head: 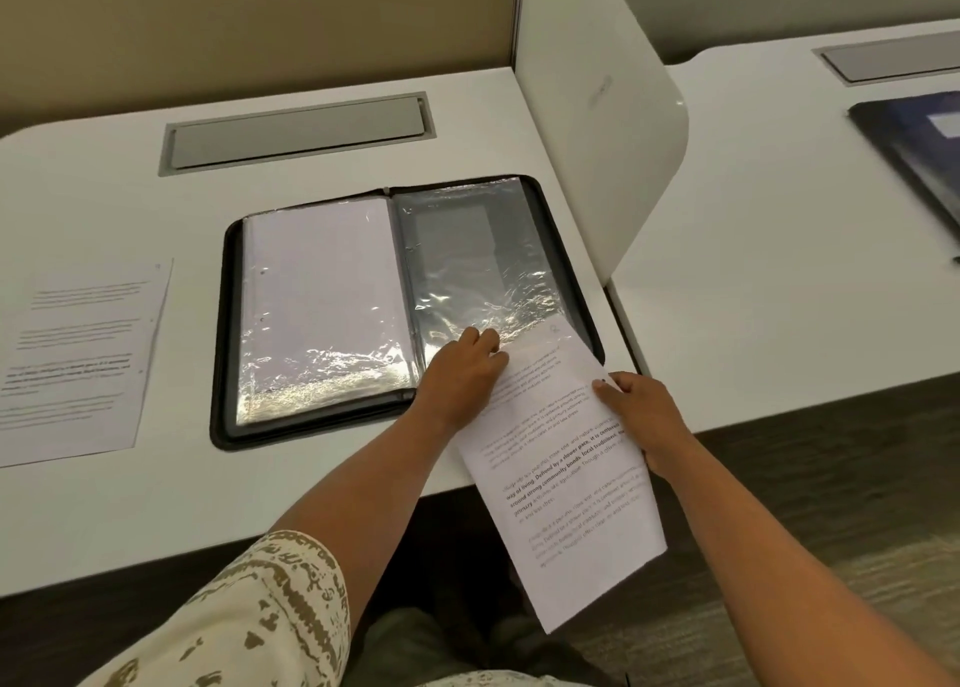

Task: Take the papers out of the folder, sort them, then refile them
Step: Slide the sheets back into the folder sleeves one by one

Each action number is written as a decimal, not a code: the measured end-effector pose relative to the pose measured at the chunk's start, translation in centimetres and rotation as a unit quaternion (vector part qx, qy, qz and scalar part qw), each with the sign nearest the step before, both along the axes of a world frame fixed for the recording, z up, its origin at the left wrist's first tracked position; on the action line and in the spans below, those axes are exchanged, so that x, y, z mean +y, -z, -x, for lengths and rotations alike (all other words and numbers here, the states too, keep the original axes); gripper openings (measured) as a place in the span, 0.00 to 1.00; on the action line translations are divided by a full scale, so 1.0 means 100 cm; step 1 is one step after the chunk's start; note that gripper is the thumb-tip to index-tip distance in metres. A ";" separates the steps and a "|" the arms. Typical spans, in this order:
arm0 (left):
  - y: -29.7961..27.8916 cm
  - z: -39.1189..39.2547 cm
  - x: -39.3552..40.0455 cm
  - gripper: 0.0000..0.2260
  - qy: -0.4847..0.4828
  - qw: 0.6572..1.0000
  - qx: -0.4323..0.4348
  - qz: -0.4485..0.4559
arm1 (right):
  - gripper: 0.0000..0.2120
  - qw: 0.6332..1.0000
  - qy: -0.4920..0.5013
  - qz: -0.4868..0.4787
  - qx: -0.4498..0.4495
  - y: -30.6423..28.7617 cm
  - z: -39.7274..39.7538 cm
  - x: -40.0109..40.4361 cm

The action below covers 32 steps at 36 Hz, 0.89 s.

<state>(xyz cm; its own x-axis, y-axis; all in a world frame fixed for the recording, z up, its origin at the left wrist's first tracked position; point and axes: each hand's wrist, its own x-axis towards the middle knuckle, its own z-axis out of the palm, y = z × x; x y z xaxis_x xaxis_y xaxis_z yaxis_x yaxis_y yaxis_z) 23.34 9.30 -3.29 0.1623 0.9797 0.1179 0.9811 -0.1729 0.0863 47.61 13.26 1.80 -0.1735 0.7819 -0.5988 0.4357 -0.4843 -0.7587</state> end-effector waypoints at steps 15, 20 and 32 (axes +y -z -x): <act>-0.010 0.015 -0.004 0.15 0.031 0.998 -0.053 0.014 | 0.09 0.987 0.107 0.095 0.074 0.012 0.021 0.006; -0.013 0.018 -0.006 0.27 -0.015 0.998 -0.066 0.011 | 0.10 0.988 0.103 0.104 0.057 0.009 0.013 0.007; -0.017 0.024 -0.018 0.11 -0.084 0.994 0.001 0.077 | 0.09 0.986 0.107 0.104 0.072 0.006 0.003 -0.001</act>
